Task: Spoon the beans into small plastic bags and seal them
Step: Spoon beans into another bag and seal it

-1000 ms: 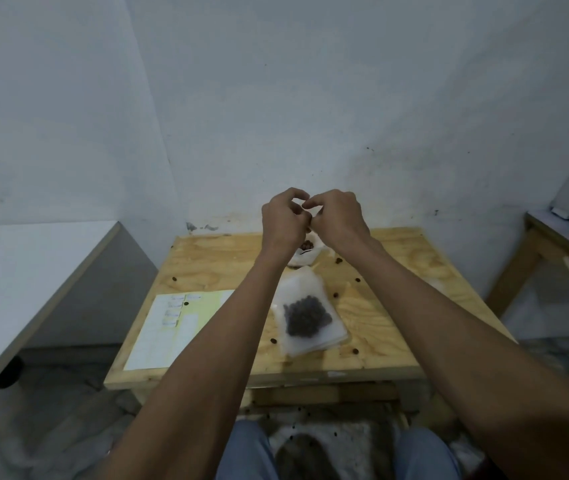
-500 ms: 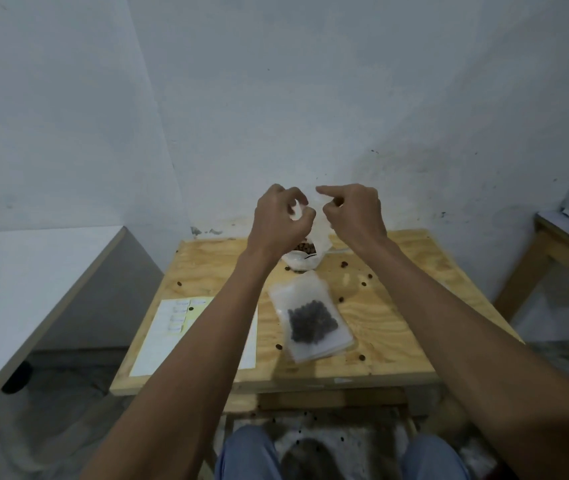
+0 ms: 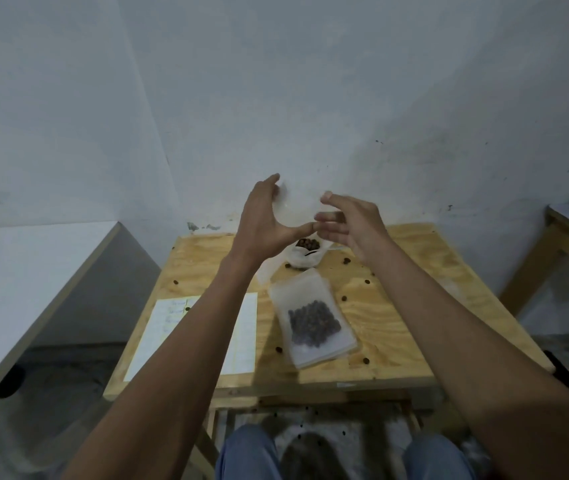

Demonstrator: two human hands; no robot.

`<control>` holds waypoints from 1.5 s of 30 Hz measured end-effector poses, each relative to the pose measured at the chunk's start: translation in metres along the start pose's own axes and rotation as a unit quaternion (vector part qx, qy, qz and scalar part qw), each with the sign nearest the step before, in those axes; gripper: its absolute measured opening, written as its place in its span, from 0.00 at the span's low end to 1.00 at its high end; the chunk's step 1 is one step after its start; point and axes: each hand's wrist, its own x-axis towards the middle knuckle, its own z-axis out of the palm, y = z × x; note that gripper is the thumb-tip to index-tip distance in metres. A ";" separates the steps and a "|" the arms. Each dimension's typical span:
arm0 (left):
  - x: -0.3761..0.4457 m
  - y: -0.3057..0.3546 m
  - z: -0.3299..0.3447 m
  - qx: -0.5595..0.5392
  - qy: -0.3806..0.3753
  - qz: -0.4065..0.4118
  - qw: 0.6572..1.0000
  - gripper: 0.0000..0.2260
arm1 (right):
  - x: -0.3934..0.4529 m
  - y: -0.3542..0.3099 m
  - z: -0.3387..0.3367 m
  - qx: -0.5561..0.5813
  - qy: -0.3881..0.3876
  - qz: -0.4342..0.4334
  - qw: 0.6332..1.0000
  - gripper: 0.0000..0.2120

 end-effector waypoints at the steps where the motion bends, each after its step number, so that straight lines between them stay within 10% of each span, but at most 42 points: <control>1: -0.001 -0.007 0.002 0.007 -0.002 -0.023 1.000 0.48 | 0.007 0.012 -0.003 0.013 0.035 0.042 0.998 0.11; 6: 0.001 -0.044 0.011 -0.002 -0.039 -0.152 0.988 0.46 | 0.037 0.059 -0.011 0.042 0.141 0.169 0.975 0.06; 17: 0.016 -0.070 0.045 -0.061 -0.124 -0.243 0.960 0.35 | 0.071 0.078 -0.009 0.080 0.222 0.162 0.958 0.12; 30: 0.026 -0.065 0.055 -0.031 -0.181 -0.271 0.945 0.23 | 0.082 0.085 0.000 -0.192 0.162 -0.013 0.968 0.12; 45: 0.024 -0.057 0.043 -0.088 -0.120 -0.193 0.970 0.29 | 0.072 0.110 -0.020 -0.119 0.219 -0.109 0.962 0.06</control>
